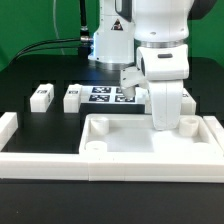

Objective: Assemble desk

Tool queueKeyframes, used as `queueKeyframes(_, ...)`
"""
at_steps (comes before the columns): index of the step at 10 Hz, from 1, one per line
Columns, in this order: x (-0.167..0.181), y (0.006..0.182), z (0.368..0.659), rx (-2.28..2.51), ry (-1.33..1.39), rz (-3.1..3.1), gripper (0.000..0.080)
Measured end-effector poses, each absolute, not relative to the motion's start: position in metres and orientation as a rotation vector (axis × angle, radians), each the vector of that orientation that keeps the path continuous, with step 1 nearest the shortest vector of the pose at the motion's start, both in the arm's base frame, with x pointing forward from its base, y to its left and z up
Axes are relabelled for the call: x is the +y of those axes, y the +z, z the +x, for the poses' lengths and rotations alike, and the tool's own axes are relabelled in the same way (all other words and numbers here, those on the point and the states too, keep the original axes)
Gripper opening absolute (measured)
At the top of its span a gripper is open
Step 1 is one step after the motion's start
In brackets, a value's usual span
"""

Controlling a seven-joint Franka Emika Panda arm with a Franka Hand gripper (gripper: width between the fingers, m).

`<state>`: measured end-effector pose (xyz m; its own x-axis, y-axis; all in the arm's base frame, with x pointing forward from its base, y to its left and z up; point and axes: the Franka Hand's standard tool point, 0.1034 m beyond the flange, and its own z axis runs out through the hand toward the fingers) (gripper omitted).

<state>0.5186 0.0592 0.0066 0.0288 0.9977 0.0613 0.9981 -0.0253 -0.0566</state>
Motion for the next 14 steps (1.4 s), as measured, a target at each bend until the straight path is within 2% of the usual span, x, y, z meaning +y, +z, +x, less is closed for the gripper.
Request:
queueKeyframes(1,0.059,0.006,0.519,-2.132,-0.006,-2.192,0.0129)
queueKeyframes(2,0.059,0.006,0.518,-2.132,-0.006,-2.193,0.031)
queueKeyframes(3,0.056,0.006,0.518,-2.149,-0.006,-2.177,0.031)
queueKeyframes(4,0.046,0.007,0.515,-2.159,-0.016,-2.176,0.0492)
queueKeyframes(5,0.044,0.008,0.51,-2.128,-0.024,-2.213,0.0602)
queueKeyframes(9,0.055,0.043,0.5,-1.94,-0.112,-2.451,0.0648)
queueKeyframes(11,0.079,0.063,0.488,-1.738,-0.173,-2.62,0.0648)
queueKeyframes(12,0.093,0.067,0.486,-1.678,-0.183,-2.657,0.0648)
queueKeyframes(14,0.097,0.067,0.485,-1.675,-0.192,-2.658,0.0648)
